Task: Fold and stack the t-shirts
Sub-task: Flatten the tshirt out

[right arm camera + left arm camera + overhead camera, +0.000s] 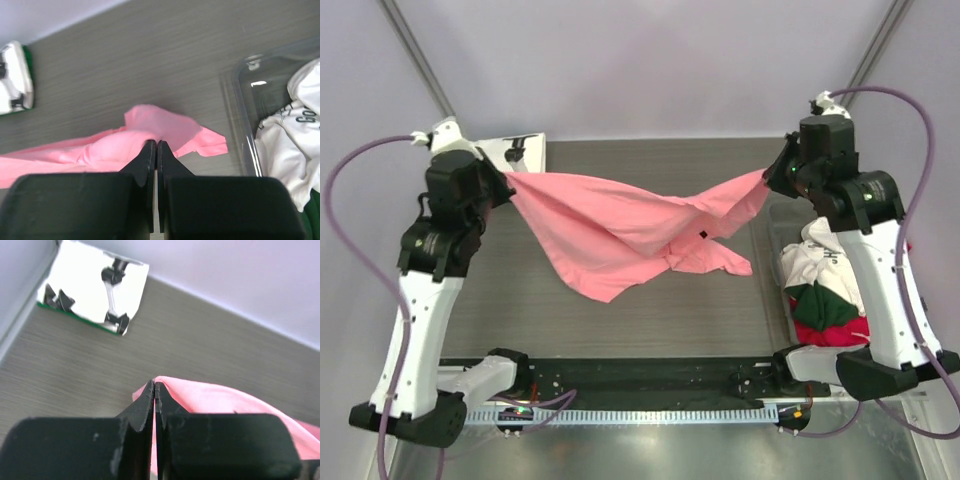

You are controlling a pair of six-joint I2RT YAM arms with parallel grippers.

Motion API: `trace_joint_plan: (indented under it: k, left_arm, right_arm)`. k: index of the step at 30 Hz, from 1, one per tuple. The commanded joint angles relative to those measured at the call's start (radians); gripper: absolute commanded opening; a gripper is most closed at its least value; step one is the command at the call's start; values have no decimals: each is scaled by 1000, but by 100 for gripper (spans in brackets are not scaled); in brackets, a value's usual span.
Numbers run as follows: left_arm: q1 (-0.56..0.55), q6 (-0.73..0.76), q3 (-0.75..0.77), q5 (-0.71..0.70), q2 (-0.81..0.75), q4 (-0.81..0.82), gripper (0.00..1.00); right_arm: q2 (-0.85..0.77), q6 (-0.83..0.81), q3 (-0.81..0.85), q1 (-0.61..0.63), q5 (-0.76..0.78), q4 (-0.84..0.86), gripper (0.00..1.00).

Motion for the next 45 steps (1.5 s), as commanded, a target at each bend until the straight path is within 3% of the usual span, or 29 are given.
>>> trace_joint_plan:
  k: [1, 9, 14, 19, 26, 32, 38, 43, 44, 45]
  left_arm:
    - [6, 41, 120, -43, -69, -135, 0]
    - [6, 64, 411, 16, -210, -216, 0]
    - [6, 101, 511, 99, -288, -202, 0]
    - [6, 120, 633, 181, -351, -182, 0]
    - [6, 106, 756, 217, -324, -192, 0]
    - [0, 106, 646, 109, -228, -235, 0]
    - [0, 123, 272, -16, -78, -192, 0]
    - [61, 130, -3, -19, 86, -10, 0]
    - [78, 126, -51, -5, 165, 6, 0]
    - [113, 115, -63, 15, 219, 11, 11]
  right_arm:
    - [-76, -24, 126, -4, -69, -33, 1]
    - [-243, -81, 315, -4, -219, -23, 1]
    - [-375, -116, 330, -6, -362, 68, 1]
    - [-526, -98, 332, -4, -362, 169, 1]
    - [-480, -105, 466, -6, -344, 177, 1]
    - [-289, -122, 490, -7, -258, 93, 1]
    - [36, -144, 333, -7, 27, 94, 1]
    - [393, -115, 290, -9, 171, 139, 1]
    - [448, -113, 305, -10, 174, 139, 39]
    - [494, -110, 347, -10, 174, 128, 63]
